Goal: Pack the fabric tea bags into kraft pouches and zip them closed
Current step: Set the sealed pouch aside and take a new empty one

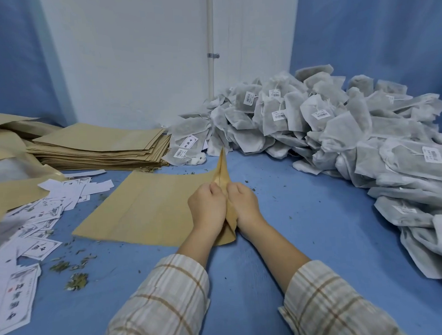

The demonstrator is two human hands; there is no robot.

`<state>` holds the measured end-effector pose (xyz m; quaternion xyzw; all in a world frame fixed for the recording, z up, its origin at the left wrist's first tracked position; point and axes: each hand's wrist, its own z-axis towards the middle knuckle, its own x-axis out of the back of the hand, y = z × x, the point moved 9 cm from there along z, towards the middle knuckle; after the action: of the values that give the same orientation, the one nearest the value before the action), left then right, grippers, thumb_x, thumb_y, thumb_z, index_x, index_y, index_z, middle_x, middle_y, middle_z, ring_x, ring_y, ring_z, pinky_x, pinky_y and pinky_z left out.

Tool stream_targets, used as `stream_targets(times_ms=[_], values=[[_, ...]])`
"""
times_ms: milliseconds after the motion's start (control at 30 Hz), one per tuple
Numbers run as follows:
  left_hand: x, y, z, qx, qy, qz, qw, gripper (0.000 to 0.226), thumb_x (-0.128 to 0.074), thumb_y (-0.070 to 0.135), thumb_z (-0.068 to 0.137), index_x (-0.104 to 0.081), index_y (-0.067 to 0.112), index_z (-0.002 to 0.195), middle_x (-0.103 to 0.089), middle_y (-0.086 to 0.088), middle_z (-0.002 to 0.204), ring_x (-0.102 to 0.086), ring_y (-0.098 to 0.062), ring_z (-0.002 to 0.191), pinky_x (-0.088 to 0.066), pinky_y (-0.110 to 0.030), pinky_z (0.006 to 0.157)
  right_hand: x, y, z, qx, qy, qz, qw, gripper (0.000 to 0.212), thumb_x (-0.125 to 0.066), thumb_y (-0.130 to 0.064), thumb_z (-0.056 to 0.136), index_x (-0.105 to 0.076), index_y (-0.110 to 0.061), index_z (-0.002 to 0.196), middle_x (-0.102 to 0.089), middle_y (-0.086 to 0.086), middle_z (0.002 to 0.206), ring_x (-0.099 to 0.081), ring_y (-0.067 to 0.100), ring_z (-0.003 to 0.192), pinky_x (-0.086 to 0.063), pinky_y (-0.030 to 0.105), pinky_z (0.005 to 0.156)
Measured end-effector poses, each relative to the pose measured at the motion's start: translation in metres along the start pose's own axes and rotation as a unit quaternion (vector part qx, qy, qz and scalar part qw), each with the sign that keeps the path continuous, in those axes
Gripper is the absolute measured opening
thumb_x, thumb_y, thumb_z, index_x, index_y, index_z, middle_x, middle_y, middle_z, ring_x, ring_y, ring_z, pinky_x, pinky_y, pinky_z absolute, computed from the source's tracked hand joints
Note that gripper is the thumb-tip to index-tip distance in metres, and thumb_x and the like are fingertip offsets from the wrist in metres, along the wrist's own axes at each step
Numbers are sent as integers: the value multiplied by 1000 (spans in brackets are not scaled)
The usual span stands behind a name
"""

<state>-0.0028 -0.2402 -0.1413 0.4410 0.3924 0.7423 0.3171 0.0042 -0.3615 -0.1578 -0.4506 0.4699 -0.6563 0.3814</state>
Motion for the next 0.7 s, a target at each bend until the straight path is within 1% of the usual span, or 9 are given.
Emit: stream_targets(times_ms=[67, 167, 267, 333, 400, 500, 533, 633, 700], values=[[2, -8, 0, 46, 7, -50, 998, 43, -39, 11, 94, -32, 13, 52, -39, -5, 53, -36, -19, 59, -23, -32, 57, -4, 5, -1, -42, 4, 55, 998, 39, -41, -12, 89, -32, -17, 51, -37, -2, 57, -33, 13, 56, -31, 27, 56], [2, -17, -3, 104, 14, -118, 987, 43, -43, 9, 90, -30, 14, 49, -32, 1, 49, -29, -16, 52, -23, -32, 51, -14, 13, -6, -99, 8, 148, 984, 41, -42, -9, 86, -36, -19, 47, -40, -2, 55, -36, 16, 57, -32, 31, 60], [5, -32, -3, 174, 45, -226, 958, 38, -42, 7, 88, -36, 12, 51, -38, -2, 52, -36, -21, 56, -30, -30, 58, -14, 16, -12, -154, 22, 268, 951, 37, -40, -8, 88, -41, -15, 52, -44, -2, 46, -42, 14, 46, -35, 20, 45], [8, -32, 0, 164, 53, -224, 959, 38, -41, 11, 92, -40, 12, 54, -43, -3, 58, -40, -22, 64, -34, -32, 65, -6, 13, -11, -153, 32, 272, 950, 37, -38, -7, 90, -39, -14, 53, -42, -4, 42, -38, 12, 41, -28, 11, 33], [13, -20, 5, 107, 42, -182, 976, 39, -41, 15, 92, -37, 13, 54, -41, -1, 55, -38, -20, 61, -33, -29, 60, -3, 2, -5, -107, -1, 263, 959, 37, -42, -8, 88, -38, -16, 52, -41, -8, 41, -36, 10, 43, -30, 13, 37], [21, 6, 8, 19, -2, -104, 994, 38, -44, 13, 87, -37, 12, 50, -40, 3, 42, -40, -12, 43, -29, -16, 40, 5, -10, 2, -43, -58, 137, 988, 42, -51, -14, 85, -35, -21, 47, -36, -12, 38, -34, 7, 38, -30, 14, 37], [21, 15, 8, -11, -20, -48, 999, 37, -44, 14, 87, -41, 10, 50, -42, 1, 42, -43, -13, 44, -30, -17, 40, 9, -13, 4, -23, -70, 81, 994, 44, -54, -16, 84, -35, -21, 45, -37, -13, 36, -35, 5, 36, -30, 14, 36], [20, 42, 8, -73, -45, 129, 988, 30, -42, 17, 89, -46, 8, 61, -45, -6, 60, -43, -23, 65, -28, -31, 53, 21, -33, 8, 34, -77, -50, 995, 33, -58, -18, 81, -43, -15, 52, -47, -8, 44, -44, 1, 33, -36, 13, 40], [26, 54, 10, -80, -32, 184, 979, 25, -41, 16, 90, -44, 9, 66, -45, -8, 71, -40, -24, 71, -28, -30, 58, 32, -47, 11, 66, -53, -135, 987, 24, -57, -15, 78, -42, -13, 59, -55, 0, 52, -50, 2, 34, -39, 11, 39]])
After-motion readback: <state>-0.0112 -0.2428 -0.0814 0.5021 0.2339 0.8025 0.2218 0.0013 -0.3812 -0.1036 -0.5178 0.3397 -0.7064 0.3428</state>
